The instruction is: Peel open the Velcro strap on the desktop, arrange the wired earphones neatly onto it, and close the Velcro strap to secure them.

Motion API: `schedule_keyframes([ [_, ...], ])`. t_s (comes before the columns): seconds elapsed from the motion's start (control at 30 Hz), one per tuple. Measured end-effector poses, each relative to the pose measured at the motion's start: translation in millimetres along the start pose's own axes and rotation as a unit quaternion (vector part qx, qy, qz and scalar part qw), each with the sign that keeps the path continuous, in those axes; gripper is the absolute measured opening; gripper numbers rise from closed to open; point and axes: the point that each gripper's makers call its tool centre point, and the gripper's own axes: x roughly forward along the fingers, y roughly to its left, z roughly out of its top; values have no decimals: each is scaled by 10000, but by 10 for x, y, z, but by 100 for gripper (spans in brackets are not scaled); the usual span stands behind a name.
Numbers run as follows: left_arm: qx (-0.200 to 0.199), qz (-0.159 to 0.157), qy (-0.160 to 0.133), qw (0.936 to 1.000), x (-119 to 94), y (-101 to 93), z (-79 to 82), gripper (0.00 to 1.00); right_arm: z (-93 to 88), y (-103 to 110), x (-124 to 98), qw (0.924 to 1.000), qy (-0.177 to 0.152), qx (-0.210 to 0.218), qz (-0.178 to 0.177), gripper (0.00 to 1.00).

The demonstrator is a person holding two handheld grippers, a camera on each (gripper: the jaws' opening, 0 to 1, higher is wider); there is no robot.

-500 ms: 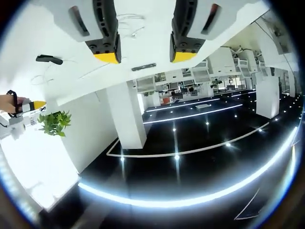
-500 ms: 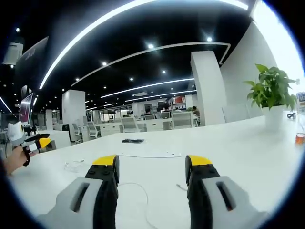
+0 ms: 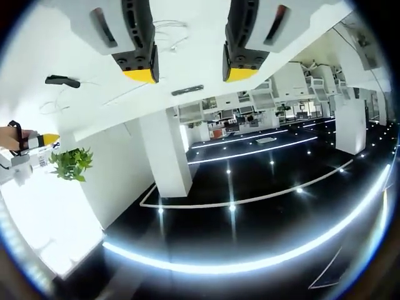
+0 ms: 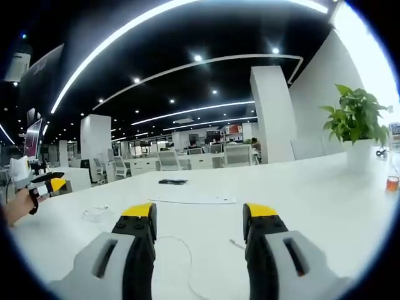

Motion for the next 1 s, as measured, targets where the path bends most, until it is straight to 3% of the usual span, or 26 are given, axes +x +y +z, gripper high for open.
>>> schedule_keyframes([
  [0.57,-172,-200,19,9997,-13,-80,18,44,88,11,-14,9999,-73,-59,-55,58],
  [1.0,-153,-97,-182,9997,-16,46,158,45,180,-58,23,9988,-211,-415,-131,58],
])
